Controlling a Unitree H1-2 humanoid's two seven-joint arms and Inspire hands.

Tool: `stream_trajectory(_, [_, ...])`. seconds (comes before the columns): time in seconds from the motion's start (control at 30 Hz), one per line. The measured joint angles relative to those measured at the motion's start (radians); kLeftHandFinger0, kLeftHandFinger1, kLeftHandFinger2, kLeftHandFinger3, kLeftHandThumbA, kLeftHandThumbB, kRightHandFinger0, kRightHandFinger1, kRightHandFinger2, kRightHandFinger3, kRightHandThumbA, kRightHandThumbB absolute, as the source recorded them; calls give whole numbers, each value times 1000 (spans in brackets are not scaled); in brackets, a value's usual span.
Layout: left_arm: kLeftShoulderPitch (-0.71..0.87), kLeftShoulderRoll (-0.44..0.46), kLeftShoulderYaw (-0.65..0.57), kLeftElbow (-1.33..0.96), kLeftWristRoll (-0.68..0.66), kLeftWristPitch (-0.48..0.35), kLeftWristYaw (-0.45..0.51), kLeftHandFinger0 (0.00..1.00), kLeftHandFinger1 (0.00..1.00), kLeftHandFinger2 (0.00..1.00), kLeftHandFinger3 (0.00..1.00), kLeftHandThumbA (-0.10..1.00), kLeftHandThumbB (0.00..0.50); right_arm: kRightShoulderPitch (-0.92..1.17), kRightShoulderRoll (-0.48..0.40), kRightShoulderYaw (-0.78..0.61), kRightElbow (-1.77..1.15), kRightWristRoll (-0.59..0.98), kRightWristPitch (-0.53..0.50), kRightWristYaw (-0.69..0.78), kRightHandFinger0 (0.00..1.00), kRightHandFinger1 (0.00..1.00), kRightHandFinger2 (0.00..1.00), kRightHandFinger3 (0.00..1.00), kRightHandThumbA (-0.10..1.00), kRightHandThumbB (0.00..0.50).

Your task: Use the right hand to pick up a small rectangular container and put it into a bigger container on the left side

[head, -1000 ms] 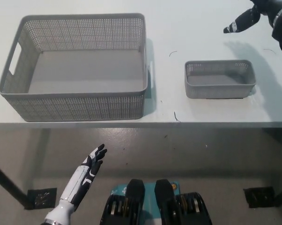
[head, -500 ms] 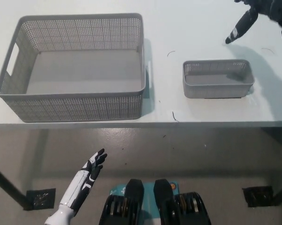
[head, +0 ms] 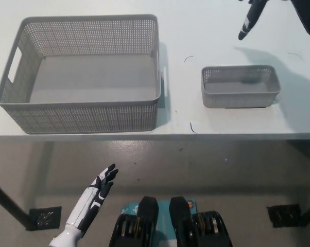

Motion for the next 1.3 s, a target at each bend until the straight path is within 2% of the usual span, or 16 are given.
stream_trajectory(0.13, [-4,0,0,0,2,0,0,1000,1000,1000,1000,1000,292,-40,31,28,37,-8,-8,14,1000,1000,1000,1000,1000,437])
stream_trajectory(0.17, [-5,0,0,0,2,0,0,1000,1000,1000,1000,1000,284,-43,35,30,40,-8,-10,15,1000,1000,1000,1000,1000,419])
stream_trajectory(0.3, [-4,1,0,-1,2,0,-1,1000,1000,1000,1000,1000,280,-40,60,50,63,-12,-20,19,1000,1000,1000,1000,1000,432])
stream_trajectory(0.4, [-4,1,0,-1,3,1,-2,1000,1000,1000,1000,1000,290,-34,72,58,71,-12,-21,18,1000,1000,1000,1000,1000,402])
stream_trajectory(0.53, [-4,1,0,-3,3,5,-5,1000,1000,1000,1000,1000,289,-17,81,76,74,-16,-30,18,1000,1000,1000,1000,1000,406])
stream_trajectory(0.63, [-4,2,0,-3,3,8,-6,1000,1000,1000,1000,1000,289,-2,86,86,80,-18,-34,18,1000,1000,1000,1000,1000,382])
stream_trajectory(0.93, [-5,3,1,-3,3,10,-6,1000,1000,1000,1000,1000,285,39,111,105,96,-35,-34,3,1000,1000,1000,1000,1000,392])
stream_trajectory(0.97, [-5,3,1,-3,3,10,-6,1000,1000,1000,1000,1000,285,46,113,108,98,-36,-34,-2,1000,1000,1000,1000,1000,359])
stream_trajectory(1.0, [-5,3,1,-3,3,10,-6,1000,1000,1000,1000,1000,289,48,114,109,98,-37,-34,-4,1000,1000,1000,1000,1000,354])
stream_trajectory(1.03, [-6,4,1,-3,3,11,-6,1000,1000,1000,1000,1000,291,50,114,109,99,-38,-34,-7,1000,1000,1000,1000,1000,370])
stream_trajectory(1.2, [-8,4,2,-3,2,11,-7,1000,1000,1000,1000,1000,290,71,115,119,103,-47,-38,-32,1000,1000,1000,1000,1000,390])
stream_trajectory(1.3, [-9,4,2,-3,2,11,-7,1000,1000,1000,1000,1000,288,94,116,132,104,-56,-43,-56,1000,1000,1000,1000,1000,374])
